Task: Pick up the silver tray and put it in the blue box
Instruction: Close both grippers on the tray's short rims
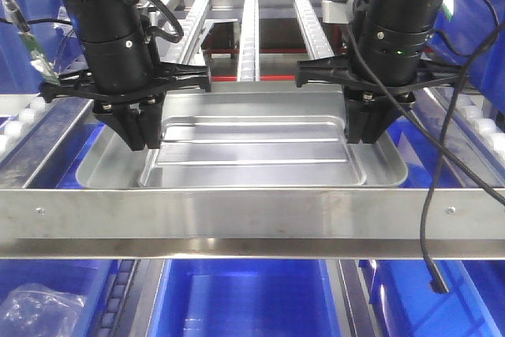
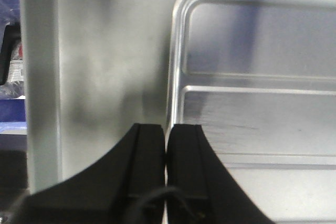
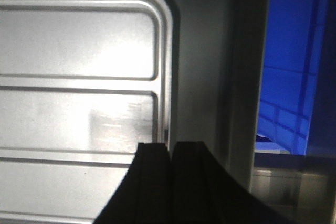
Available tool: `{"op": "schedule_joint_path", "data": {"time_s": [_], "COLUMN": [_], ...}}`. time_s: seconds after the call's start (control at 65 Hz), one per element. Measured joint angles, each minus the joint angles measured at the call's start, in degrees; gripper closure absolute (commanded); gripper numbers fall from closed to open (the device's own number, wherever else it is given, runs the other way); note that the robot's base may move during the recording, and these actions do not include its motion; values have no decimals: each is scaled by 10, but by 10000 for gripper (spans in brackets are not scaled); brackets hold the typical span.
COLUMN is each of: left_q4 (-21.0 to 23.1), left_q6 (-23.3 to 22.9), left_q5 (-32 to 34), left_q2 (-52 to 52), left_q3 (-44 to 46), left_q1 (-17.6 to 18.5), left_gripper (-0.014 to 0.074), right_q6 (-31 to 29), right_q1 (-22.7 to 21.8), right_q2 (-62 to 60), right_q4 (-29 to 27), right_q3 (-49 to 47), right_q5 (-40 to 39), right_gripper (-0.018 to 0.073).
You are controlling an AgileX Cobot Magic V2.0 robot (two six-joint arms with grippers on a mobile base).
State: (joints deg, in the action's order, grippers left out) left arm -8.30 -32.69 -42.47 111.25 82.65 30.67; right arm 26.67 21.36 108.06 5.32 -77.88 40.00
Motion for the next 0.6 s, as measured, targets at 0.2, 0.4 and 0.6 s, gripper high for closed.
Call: {"op": "schedule_joint_path", "data": {"time_s": [0.2, 0.4, 0.6], "left_q4": [-1, -10, -16], "left_q6": [0, 0, 0], "left_q5": [1, 0, -1], "left_q2": [3, 6, 6], "left_q3": [0, 0, 0], "left_q1": [0, 0, 0], "left_gripper": [601, 423, 352], "right_q6": [0, 0, 0], "right_q1": [0, 0, 0], "right_q2": [0, 0, 0], "right_q4": [0, 0, 0], "right_q3": [0, 0, 0], "right_q5": [0, 0, -1], "right_gripper": [500, 318, 228]}}
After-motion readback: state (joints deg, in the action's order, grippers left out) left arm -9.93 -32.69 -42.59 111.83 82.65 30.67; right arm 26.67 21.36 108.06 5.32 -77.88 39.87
